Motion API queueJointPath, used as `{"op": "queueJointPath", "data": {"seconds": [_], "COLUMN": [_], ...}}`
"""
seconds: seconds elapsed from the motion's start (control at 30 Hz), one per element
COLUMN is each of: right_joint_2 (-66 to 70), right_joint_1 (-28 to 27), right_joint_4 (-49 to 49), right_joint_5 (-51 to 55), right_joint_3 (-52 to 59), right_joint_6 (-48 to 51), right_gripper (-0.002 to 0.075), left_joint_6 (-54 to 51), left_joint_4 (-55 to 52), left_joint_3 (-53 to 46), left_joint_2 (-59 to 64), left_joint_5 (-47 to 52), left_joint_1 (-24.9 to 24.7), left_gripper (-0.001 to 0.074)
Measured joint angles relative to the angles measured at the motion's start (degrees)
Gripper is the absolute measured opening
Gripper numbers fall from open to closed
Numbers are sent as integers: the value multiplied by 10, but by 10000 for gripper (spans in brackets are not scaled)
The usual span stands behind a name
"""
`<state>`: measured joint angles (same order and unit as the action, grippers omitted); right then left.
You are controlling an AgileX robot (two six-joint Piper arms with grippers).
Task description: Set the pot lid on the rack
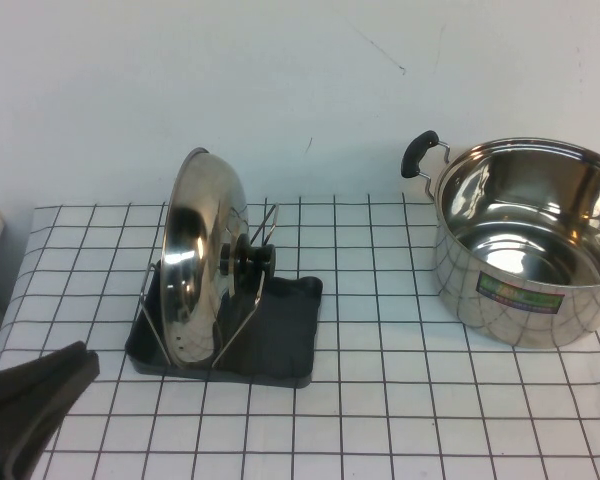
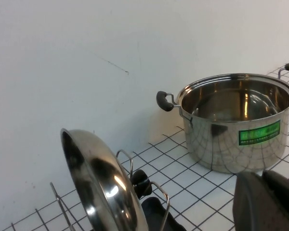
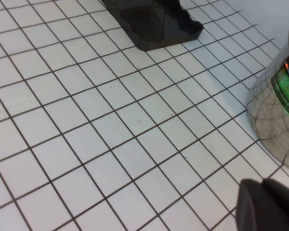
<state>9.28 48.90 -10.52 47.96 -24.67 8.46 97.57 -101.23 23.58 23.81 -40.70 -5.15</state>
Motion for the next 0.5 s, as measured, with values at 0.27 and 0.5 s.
{"op": "queueJointPath", "data": {"seconds": [0.27, 0.5], "right_joint_2": [0, 0], "right_joint_1": [0, 0], "right_joint_4": [0, 0], "right_joint_5": [0, 1], "right_joint_3": [0, 0], "right_joint_6": [0, 0], "right_gripper": [-1, -1], "left_joint_6": [0, 0], "left_joint_4": [0, 7], "left_joint_3": [-31, -73], "left_joint_2": [-98, -187], "left_joint_5": [152, 245], "left_joint_1": [-9, -7], "left_gripper": [-1, -1]}}
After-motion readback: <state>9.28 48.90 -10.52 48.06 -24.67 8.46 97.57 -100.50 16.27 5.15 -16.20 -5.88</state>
